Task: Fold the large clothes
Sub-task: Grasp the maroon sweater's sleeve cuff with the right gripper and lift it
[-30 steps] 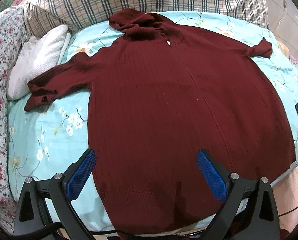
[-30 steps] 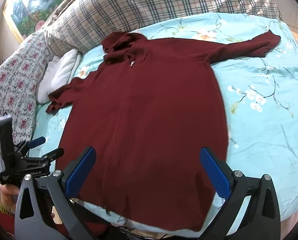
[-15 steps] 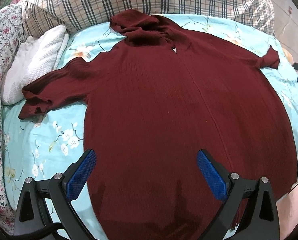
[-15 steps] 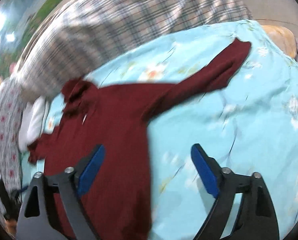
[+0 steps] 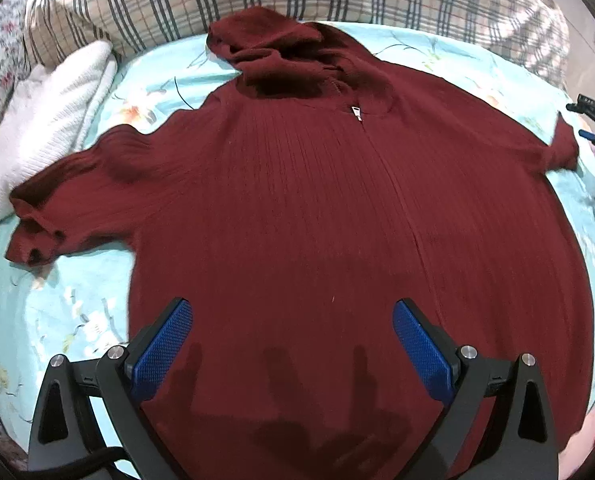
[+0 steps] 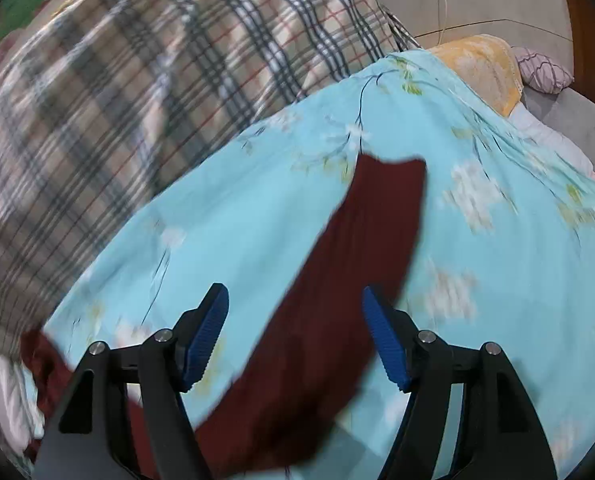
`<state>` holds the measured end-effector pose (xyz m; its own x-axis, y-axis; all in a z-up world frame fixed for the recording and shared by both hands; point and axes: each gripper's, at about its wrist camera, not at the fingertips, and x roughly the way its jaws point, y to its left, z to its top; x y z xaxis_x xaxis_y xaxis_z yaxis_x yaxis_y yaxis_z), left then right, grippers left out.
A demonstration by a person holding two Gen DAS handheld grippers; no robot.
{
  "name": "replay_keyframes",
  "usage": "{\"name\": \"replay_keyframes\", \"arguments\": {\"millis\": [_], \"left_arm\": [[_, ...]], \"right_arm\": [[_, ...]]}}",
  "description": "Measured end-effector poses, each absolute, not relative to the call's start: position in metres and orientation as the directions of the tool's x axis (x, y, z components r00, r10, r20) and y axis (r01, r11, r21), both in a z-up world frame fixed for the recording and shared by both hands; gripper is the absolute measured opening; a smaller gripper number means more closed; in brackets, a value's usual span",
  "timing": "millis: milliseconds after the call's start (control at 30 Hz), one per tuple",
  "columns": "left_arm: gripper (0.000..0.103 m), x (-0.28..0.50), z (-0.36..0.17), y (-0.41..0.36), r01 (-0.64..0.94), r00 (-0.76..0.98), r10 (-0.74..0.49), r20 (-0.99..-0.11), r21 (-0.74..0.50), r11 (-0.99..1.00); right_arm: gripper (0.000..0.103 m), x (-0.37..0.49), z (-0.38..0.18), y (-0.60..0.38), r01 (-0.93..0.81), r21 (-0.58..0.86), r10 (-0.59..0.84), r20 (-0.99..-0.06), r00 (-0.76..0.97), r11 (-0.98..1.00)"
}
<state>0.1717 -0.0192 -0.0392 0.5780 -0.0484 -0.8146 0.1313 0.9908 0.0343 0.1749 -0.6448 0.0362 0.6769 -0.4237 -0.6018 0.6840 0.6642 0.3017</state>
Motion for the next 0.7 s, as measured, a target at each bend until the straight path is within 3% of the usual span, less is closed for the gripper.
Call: {"name": "replay_keyframes", "arguments": {"millis": [67,233,333,400,700], "left_arm": [[0.101,0.183,-0.044,-0.023,0.121,0.565,-0.055,-0.823,0.017,0.992],[0.101,0.195,-0.059,-0.032,0.127,0.533,-0.059,-0.844,0.01,0.992],[0.101,0.198,-0.066,-0.036,0.135,0.522,-0.057,-0.851,0.017,0.991],[0.101,0.198,-0.068,-0.035,0.135,0.519,-0.064,-0.853,0.008,0.991],[0.101,0.185,-0.061,-0.027,0.136,0.511,-0.121,-0.851,-0.059,0.989]], "right_arm": [[0.069,0.193,0.033,-0.659,0.704,0.262,-0.451,-0.611,0.65,0.66],[0.05,0.222,0.011,-0.696,0.782,0.187,-0.484,-0.693,0.534,0.594],[0.029,0.219,0.011,-0.702,0.796,0.161,-0.506,-0.695,0.512,0.584],[0.007,0.215,0.014,-0.701,0.78,0.186,-0.491,-0.684,0.539,0.597],[0.004,0.211,0.047,-0.588,0.444,0.377,-0.18,-0.562,0.807,0.813]]}}
